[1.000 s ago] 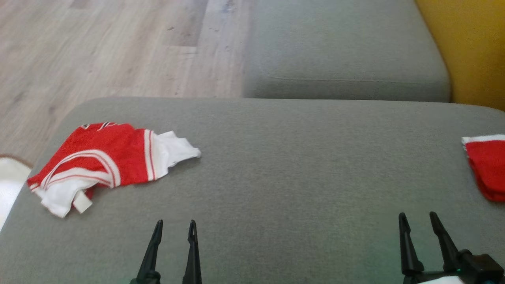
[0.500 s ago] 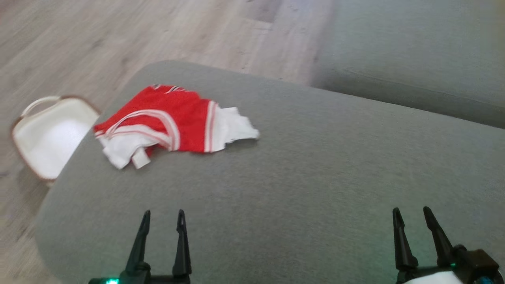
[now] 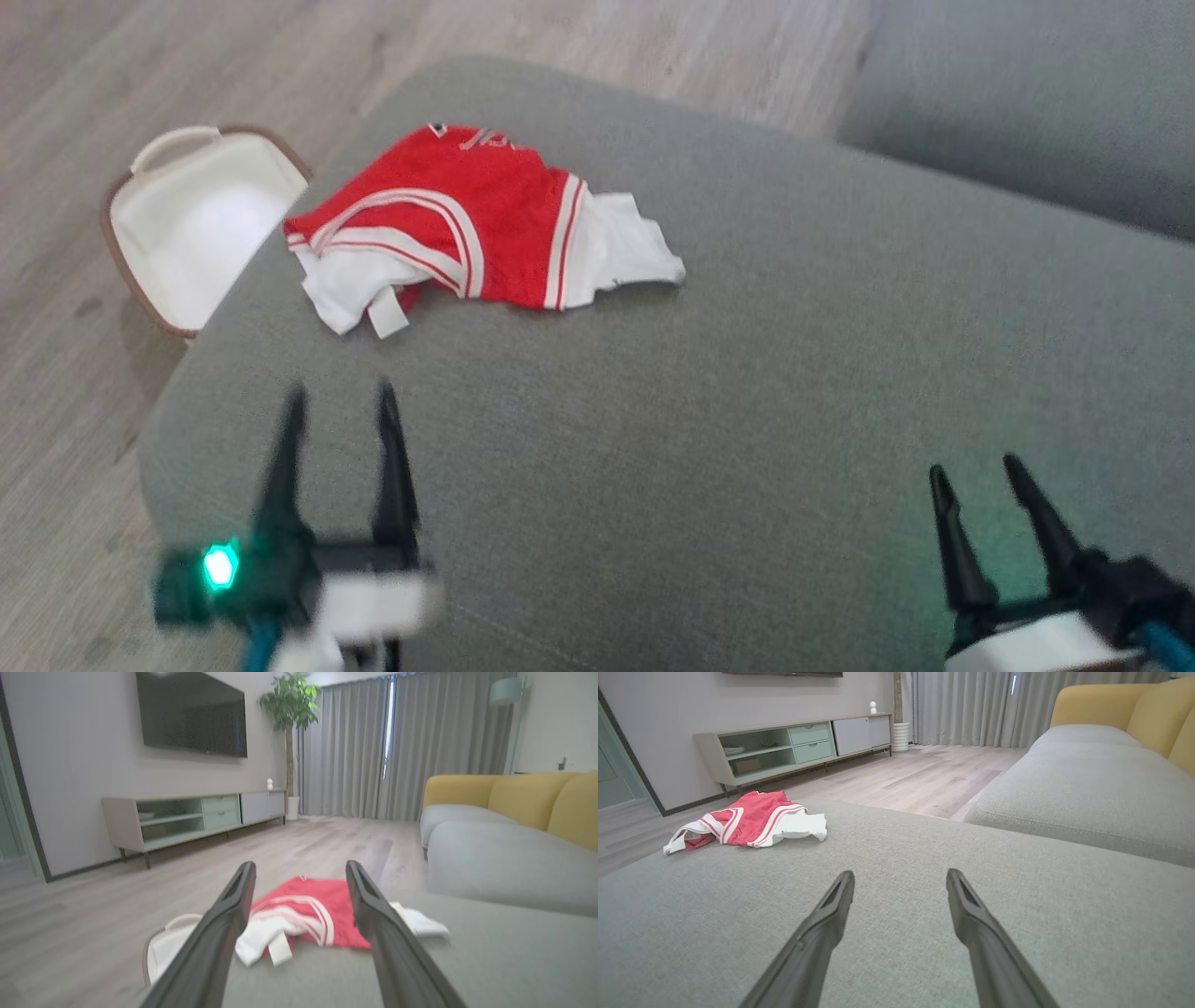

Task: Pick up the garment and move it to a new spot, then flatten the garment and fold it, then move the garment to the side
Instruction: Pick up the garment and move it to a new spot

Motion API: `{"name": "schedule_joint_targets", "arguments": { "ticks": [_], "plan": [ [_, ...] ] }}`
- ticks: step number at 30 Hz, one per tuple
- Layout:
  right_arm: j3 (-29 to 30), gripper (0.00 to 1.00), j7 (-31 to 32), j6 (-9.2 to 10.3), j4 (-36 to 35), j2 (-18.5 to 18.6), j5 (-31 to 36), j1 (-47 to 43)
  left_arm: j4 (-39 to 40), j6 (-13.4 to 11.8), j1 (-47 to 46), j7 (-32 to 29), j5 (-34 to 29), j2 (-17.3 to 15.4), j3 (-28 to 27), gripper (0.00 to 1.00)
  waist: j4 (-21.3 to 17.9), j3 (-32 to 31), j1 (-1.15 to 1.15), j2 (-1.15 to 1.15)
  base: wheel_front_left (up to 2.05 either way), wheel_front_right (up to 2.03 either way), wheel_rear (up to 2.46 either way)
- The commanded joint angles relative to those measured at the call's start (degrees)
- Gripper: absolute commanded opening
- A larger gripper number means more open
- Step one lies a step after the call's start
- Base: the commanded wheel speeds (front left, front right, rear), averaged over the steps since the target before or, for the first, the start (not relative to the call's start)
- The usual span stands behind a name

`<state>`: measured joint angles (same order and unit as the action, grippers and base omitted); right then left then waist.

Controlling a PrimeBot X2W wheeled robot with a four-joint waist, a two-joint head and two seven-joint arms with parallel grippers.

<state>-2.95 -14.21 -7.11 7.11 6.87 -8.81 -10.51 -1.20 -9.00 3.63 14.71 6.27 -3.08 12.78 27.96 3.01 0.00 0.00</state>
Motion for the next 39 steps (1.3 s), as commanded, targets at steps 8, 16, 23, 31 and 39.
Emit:
{"name": "schedule_joint_targets", "arguments": {
  "ticks": [8,16,23,31,39],
  "plan": [
    [-3.56,1.00,-0.79,-0.37,-5.05,12.26,0.58,9.03,-2.95,3.77,-27.44,0.21,0.59,-2.50,-8.40,1.00,-5.32,17.58,0.00,0.00,0.00,0.00,0.00],
    [-3.79,1.00,-0.79,-0.37,-8.61,21.49,-0.17,13.82,-28.06,7.82,-54.39,-13.18,5.94,-6.37,-11.52,1.00,-7.82,27.23,0.00,0.00,0.00,0.00,0.00],
    [-3.91,1.00,-0.79,-0.37,-11.55,24.42,-0.50,15.74,-50.02,9.38,-65.85,-28.16,11.55,-7.15,-14.11,1.00,-10.10,31.67,0.00,0.00,0.00,0.00,0.00],
    [-3.99,1.00,-0.79,-0.37,-11.46,23.58,-0.27,16.51,-62.19,10.02,-67.54,-31.86,11.75,-7.45,-12.82,0.43,-11.27,33.12,0.00,0.00,0.00,0.00,0.00],
    [-5.51,1.00,-0.79,-0.37,-9.37,20.83,0.07,17.56,-61.47,11.68,-72.21,-20.45,8.97,-9.82,-10.14,0.00,-12.10,27.67,0.00,0.00,0.00,0.00,0.00]
  ]
}}
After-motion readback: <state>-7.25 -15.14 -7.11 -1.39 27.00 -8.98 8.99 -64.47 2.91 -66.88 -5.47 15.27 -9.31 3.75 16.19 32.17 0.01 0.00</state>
